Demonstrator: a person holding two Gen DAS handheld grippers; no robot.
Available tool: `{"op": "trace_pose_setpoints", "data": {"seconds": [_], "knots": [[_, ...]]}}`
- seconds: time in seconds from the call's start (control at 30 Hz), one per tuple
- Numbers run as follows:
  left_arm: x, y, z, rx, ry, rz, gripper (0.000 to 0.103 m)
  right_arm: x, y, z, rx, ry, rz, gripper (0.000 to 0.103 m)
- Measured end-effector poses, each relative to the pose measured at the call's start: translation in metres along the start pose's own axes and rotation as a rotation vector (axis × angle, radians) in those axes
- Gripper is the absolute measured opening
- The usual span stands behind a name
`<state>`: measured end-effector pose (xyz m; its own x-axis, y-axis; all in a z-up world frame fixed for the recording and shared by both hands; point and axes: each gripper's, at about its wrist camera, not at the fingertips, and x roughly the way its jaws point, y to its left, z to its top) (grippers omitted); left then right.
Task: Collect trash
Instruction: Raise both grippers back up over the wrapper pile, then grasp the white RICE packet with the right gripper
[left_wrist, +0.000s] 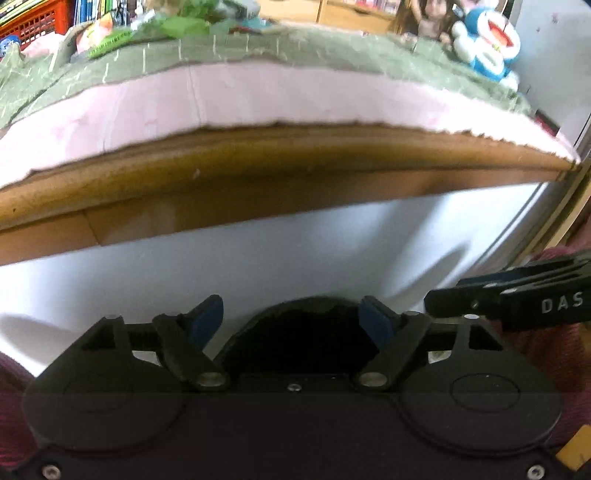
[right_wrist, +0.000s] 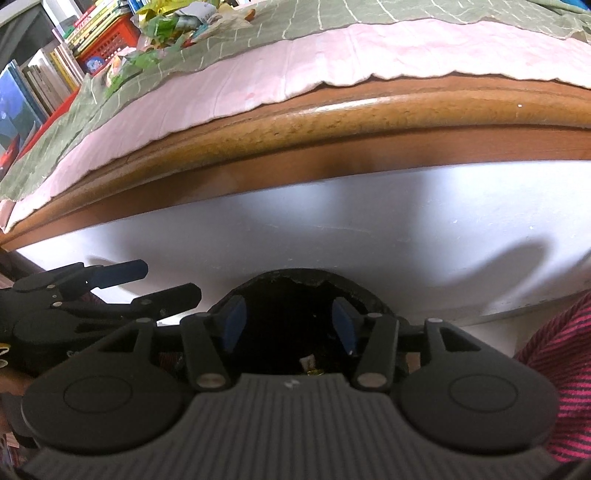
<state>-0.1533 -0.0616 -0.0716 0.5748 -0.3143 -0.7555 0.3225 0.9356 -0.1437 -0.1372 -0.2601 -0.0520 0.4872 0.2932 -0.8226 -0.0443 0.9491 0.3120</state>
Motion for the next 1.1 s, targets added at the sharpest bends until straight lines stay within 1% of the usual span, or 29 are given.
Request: {"op": "trace_pose_setpoints", "data": {"seconds": [0.1, 0.2, 0.33, 0.4, 0.5, 0.57, 0.6, 0.67, 0.83, 0.9, 0.97, 1.03, 1.1], "knots": [[-0.010, -0.004, 0.003, 0.027, -0.064, 0.000, 0.084, -0.004, 0.001, 0.003, -0.005, -0.011, 0.011, 0.067], [-0.022, -0.008, 0.009, 0.072, -0.089, -0.005, 0.084, -0.016, 0.002, 0.006, -0.030, -0.039, 0.035, 0.070], [-0.038, -0.013, 0.017, 0.084, -0.136, -0.015, 0.084, -0.035, 0.007, 0.012, -0.121, -0.097, 0.105, 0.079], [-0.047, -0.015, 0.024, 0.084, -0.162, -0.009, 0.085, -0.046, 0.009, 0.016, -0.169, -0.136, 0.120, 0.080], [-0.064, -0.014, 0.032, 0.076, -0.214, -0.002, 0.089, -0.061, 0.011, 0.024, -0.222, -0.202, 0.133, 0.083], [-0.072, -0.011, 0.039, 0.061, -0.257, -0.003, 0.097, -0.068, 0.013, 0.031, -0.233, -0.249, 0.137, 0.085], [-0.076, -0.009, 0.042, 0.053, -0.277, -0.001, 0.098, -0.071, 0.014, 0.035, -0.233, -0.271, 0.137, 0.085], [-0.079, -0.005, 0.051, 0.042, -0.313, 0.020, 0.098, -0.074, 0.014, 0.044, -0.229, -0.308, 0.123, 0.085], [-0.080, 0.006, 0.079, 0.028, -0.386, 0.121, 0.100, -0.073, 0.014, 0.068, -0.235, -0.409, 0.058, 0.085], [-0.077, 0.012, 0.092, 0.017, -0.401, 0.150, 0.100, -0.071, 0.019, 0.079, -0.249, -0.450, 0.031, 0.086], [-0.071, 0.021, 0.105, -0.013, -0.404, 0.173, 0.100, -0.064, 0.024, 0.092, -0.253, -0.481, 0.009, 0.088], [-0.064, 0.031, 0.118, -0.048, -0.417, 0.198, 0.100, -0.058, 0.025, 0.104, -0.246, -0.496, 0.002, 0.089], [-0.058, 0.039, 0.129, -0.066, -0.432, 0.231, 0.100, -0.049, 0.026, 0.118, -0.232, -0.489, 0.004, 0.089]]}}
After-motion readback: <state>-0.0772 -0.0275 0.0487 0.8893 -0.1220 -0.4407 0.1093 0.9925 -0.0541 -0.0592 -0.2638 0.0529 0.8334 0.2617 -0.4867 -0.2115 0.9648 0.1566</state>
